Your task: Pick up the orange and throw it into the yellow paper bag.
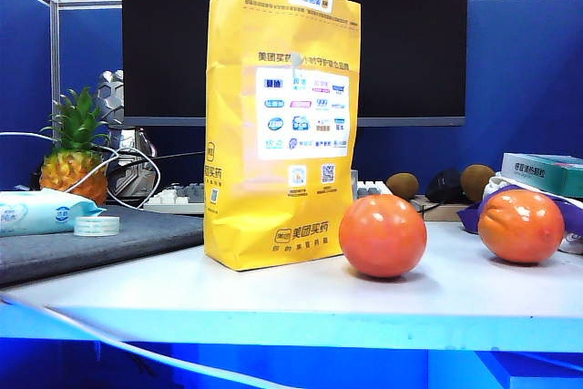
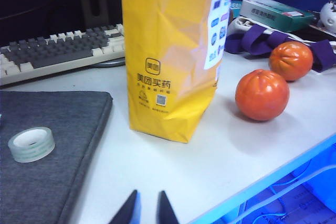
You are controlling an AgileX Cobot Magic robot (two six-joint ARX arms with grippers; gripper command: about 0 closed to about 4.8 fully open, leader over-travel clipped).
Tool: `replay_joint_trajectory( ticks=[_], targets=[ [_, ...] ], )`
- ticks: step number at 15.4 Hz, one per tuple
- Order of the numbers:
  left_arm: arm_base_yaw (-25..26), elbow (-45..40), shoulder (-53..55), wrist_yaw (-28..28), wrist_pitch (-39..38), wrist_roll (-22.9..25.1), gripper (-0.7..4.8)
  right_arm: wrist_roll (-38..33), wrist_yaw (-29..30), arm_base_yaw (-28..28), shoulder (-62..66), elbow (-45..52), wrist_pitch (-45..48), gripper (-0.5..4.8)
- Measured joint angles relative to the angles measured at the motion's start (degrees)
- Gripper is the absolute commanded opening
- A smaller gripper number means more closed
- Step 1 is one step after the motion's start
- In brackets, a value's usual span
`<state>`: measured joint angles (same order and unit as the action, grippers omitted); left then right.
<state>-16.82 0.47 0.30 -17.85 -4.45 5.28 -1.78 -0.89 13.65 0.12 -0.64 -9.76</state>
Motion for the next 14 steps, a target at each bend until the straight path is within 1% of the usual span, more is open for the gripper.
replay_joint_trajectory(
  ticks=[2,3,4,5,7,8,9,10,11,12,14],
  targets=[
    [0.0,0.0,0.0,0.0,0.0,0.0,0.57,-0.2,0.9,0.0,0.0,0.0,0.1,0.00],
    [0.0,0.0,0.0,0.1,0.0,-2.0,0.57,-0.2,2.6,0.0,0.0,0.0,0.1,0.00],
    [0.0,0.0,0.0,0.1,0.5,-7.0,0.57,-0.2,3.8,0.0,0.0,0.0,0.2,0.00],
    [0.0,0.0,0.0,0.1,1.0,-10.3,0.58,-0.5,4.0,0.0,0.0,0.0,0.5,0.00],
    [0.0,0.0,0.0,0.3,4.0,-17.0,0.60,-3.6,4.9,0.0,0.0,0.0,2.3,0.01],
    [0.0,0.0,0.0,0.3,6.8,-19.6,1.12,-5.9,5.6,0.0,0.0,0.0,4.3,0.25],
    [0.0,0.7,0.0,0.5,10.3,-21.3,2.35,-8.1,6.3,0.0,0.0,0.0,9.3,0.57],
    [0.0,2.6,0.0,2.3,10.8,-21.5,3.16,-8.4,6.4,0.0,0.0,0.0,13.7,0.59],
    [0.0,4.5,0.0,4.9,11.1,-21.5,3.28,-8.8,6.1,0.0,0.0,0.0,17.0,0.65],
    [0.0,6.1,0.0,6.3,11.5,-21.1,3.28,-8.8,5.5,0.0,0.0,0.0,19.9,1.27],
    [0.0,9.8,2.4,6.5,11.1,-20.3,3.28,-10.0,4.0,0.0,0.2,0.0,24.5,4.18]
  ],
)
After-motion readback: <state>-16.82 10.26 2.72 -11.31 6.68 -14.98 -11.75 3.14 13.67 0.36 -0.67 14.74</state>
